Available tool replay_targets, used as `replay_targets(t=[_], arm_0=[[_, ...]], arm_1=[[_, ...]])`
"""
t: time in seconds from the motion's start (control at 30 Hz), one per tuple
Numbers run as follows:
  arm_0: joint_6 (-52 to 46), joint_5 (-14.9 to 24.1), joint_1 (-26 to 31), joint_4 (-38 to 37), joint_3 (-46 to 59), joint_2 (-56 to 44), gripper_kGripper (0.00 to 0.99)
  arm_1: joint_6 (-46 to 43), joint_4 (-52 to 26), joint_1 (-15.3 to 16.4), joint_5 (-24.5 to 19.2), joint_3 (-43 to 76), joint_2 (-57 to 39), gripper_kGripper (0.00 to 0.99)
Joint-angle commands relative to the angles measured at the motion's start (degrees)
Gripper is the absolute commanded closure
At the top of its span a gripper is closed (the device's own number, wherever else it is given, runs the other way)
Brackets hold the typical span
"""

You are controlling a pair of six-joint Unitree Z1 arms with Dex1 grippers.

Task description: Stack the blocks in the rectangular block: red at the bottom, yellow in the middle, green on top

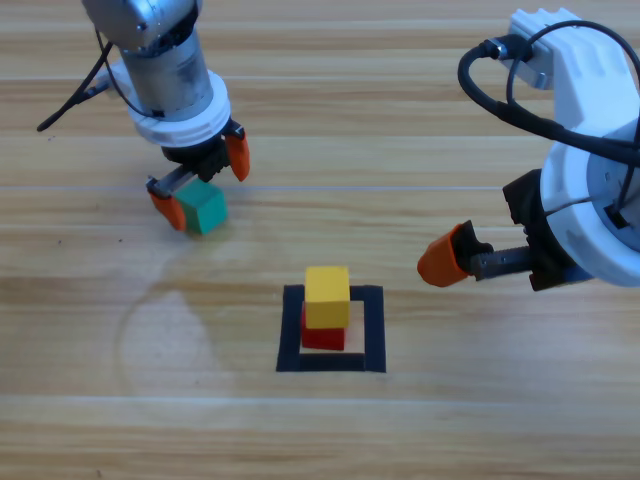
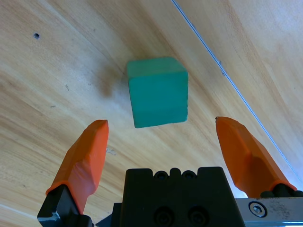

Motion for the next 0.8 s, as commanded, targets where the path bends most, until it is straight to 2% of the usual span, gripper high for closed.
replay_targets(t=[0.03,0.8], arm_0=[[-0.8,-0.1,-1.0,0.2,0.5,4.1,0.027],[-0.1,-0.6,1.6,-2.1,-1.2,6.7,0.028]], arm_1=[[-0.3,-1.9,-1.3,0.2,1.5,3.5,0.0],[-0.3,-2.0,-1.4,0.2,1.5,3.8,0.0]])
